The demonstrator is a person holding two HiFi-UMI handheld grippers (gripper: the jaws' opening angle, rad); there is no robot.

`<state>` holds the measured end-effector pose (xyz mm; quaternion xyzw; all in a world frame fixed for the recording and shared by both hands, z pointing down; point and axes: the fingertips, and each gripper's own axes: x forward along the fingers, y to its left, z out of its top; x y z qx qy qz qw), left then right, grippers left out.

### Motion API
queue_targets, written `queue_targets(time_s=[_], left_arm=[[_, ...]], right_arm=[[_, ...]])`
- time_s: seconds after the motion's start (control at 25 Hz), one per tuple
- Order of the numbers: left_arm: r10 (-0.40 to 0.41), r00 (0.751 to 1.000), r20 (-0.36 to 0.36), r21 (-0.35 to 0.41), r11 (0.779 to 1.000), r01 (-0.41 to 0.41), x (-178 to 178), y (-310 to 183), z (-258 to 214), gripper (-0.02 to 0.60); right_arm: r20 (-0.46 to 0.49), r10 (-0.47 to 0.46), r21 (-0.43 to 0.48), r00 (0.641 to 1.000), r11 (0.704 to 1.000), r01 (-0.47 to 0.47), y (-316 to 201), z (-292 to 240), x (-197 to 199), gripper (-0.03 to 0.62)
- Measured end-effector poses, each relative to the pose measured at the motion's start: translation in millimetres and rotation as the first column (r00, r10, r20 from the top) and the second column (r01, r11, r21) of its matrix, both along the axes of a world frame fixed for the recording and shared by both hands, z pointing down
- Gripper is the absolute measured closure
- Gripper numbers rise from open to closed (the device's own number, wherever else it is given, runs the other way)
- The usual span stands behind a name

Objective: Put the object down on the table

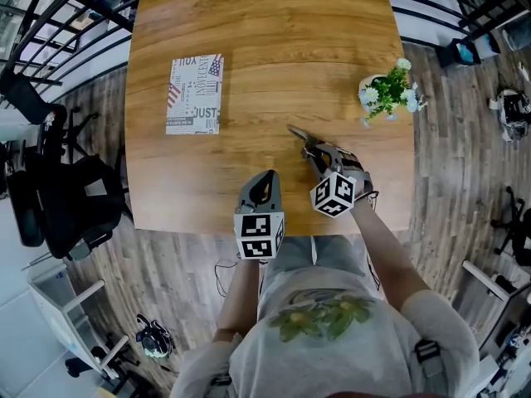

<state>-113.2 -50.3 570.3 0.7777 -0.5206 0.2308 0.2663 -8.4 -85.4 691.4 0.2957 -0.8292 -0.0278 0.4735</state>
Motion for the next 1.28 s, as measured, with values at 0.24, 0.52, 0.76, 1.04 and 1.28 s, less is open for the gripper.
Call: queue_targets(time_s=[0.24, 0.52, 0.76, 1.04, 1.28], left_arm=[[0.007, 1.0, 0.002, -0.014, 1.0, -0.007, 1.6, 6.2, 6.1, 0.569], [0.012, 1.0, 0.003, -0.018, 1.0, -0.012, 3.4, 11.2, 8.6, 0.569], [0.014, 1.0, 0.019, -0.026, 1.0, -0.013, 0.8, 14.9, 10.6, 0.569], [0.028, 0.999, 0.041, -0.005, 1.0, -0.028, 3.9, 17.3, 0.9, 0.569], [0.031, 0.999, 0.037, 0.035, 0.999, -0.032, 8.8, 20.4, -17.3, 0.569]], right_arm=[[-0.013, -0.013, 0.0, 1.0, 1.0, 0.013, 4.6, 5.8, -2.6, 0.491], [0.0, -0.011, 0.007, 1.0, 1.0, 0.011, 5.9, 8.3, -3.0, 0.48], [0.057, 0.021, -0.085, 0.998, 0.996, -0.016, 9.9, 9.1, -7.6, 0.421], [0.22, 0.124, -0.167, 0.968, 0.982, -0.088, 10.3, -23.0, -5.3, 0.424], [0.408, 0.235, -0.162, 0.882, 0.97, -0.183, 5.5, -84.0, 11.0, 0.459]])
